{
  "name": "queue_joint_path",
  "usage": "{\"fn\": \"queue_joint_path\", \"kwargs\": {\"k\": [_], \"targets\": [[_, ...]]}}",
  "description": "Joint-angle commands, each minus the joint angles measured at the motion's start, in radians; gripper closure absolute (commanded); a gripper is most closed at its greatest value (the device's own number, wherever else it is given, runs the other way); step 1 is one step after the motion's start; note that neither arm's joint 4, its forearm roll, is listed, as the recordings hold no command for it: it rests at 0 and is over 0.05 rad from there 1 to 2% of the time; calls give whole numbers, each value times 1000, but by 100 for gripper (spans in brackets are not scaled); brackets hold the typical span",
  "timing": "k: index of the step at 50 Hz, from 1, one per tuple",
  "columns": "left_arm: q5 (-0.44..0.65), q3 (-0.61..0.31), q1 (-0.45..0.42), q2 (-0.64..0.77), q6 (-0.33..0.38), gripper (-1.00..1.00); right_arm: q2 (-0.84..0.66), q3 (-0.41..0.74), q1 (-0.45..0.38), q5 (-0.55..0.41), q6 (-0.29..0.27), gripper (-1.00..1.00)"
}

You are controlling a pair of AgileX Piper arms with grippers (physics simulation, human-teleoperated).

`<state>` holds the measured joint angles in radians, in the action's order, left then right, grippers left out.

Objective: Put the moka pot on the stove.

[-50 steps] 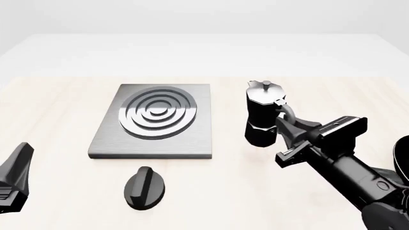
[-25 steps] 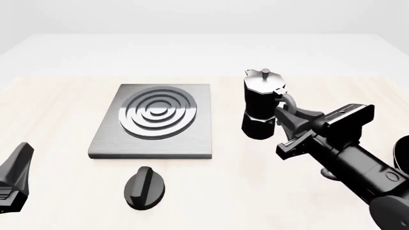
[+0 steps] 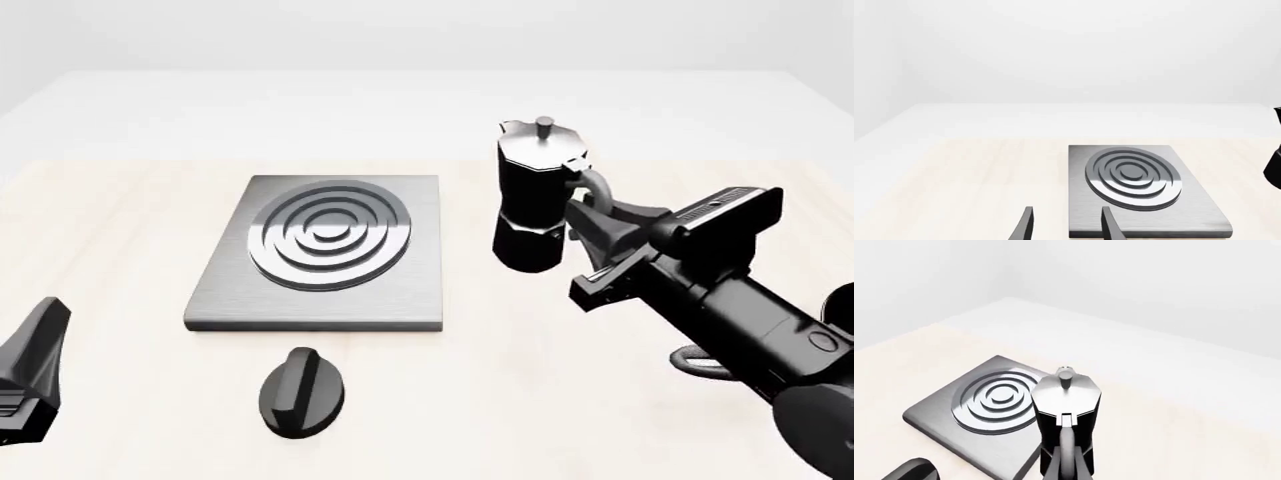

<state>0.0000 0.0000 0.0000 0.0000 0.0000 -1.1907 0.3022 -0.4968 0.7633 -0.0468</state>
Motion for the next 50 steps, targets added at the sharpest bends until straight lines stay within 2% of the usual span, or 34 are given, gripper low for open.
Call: {"fn": "queue_joint_path", "kwargs": {"k": [1,50], "targets": [[0,0,0,0,0,-100,-10,59,-15,-15,3,100],[0,0,0,0,0,-100,-232,246,-79,20,29,100]]}}
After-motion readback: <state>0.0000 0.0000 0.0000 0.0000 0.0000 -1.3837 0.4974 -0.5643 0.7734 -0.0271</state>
